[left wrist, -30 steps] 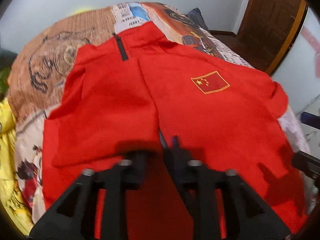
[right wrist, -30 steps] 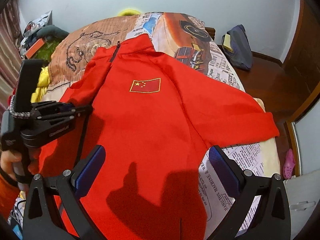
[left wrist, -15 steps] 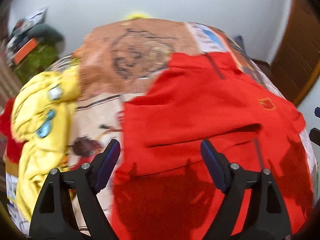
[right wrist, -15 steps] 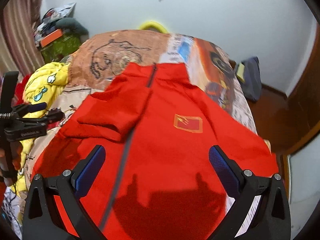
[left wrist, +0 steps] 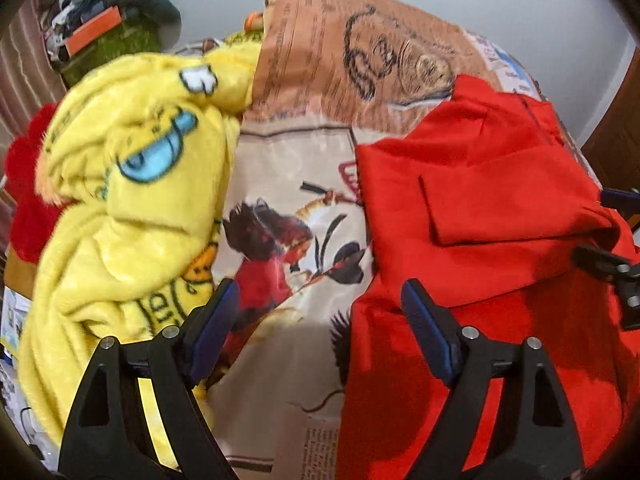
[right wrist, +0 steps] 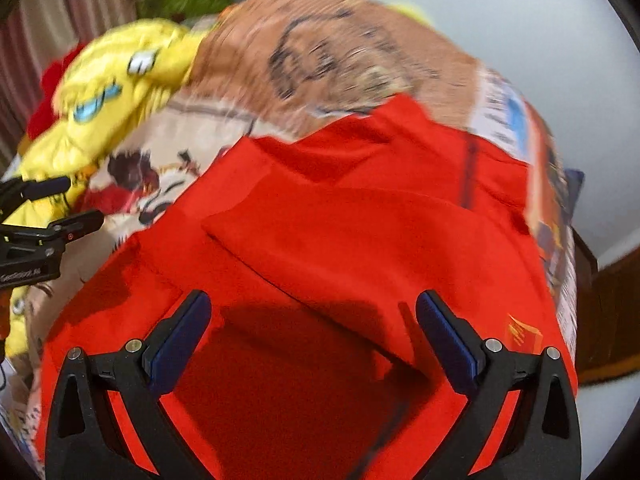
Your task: Fold large clothes
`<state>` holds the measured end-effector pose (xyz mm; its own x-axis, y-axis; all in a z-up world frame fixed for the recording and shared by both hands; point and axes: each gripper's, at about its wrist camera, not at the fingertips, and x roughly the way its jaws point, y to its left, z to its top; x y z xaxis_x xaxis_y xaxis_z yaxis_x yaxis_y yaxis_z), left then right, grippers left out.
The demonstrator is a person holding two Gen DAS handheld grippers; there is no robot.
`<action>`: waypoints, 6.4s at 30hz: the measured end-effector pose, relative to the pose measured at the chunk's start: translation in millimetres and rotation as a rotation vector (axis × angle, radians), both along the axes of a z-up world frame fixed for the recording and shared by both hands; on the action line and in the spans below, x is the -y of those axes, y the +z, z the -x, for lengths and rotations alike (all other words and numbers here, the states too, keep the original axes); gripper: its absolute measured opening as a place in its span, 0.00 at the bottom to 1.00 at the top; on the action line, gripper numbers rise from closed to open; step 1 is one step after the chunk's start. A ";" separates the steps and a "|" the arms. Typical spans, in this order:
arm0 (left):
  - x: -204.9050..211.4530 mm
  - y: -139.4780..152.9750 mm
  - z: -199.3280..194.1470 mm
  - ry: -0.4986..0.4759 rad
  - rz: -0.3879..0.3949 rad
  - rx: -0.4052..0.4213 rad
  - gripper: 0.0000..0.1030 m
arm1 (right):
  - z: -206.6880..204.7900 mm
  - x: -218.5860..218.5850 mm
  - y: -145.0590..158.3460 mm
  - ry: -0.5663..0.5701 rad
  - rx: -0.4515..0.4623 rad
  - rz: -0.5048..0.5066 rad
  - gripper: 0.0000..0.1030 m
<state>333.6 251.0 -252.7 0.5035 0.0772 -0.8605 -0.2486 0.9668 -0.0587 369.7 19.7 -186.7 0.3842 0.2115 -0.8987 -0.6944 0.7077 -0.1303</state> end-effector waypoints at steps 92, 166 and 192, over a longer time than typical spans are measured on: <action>405.9 80.7 -143.3 -0.627 0.065 0.111 0.02 | 13.8 368.2 18.2 -0.602 -0.005 -0.351 0.59; 204.7 47.5 -30.9 -0.301 -0.171 0.049 0.93 | -35.8 226.1 12.4 -0.279 -0.128 -0.358 0.11; 212.0 37.0 -24.8 -0.291 -0.078 0.042 0.93 | -82.8 420.2 -38.1 -0.983 -0.342 -0.621 0.65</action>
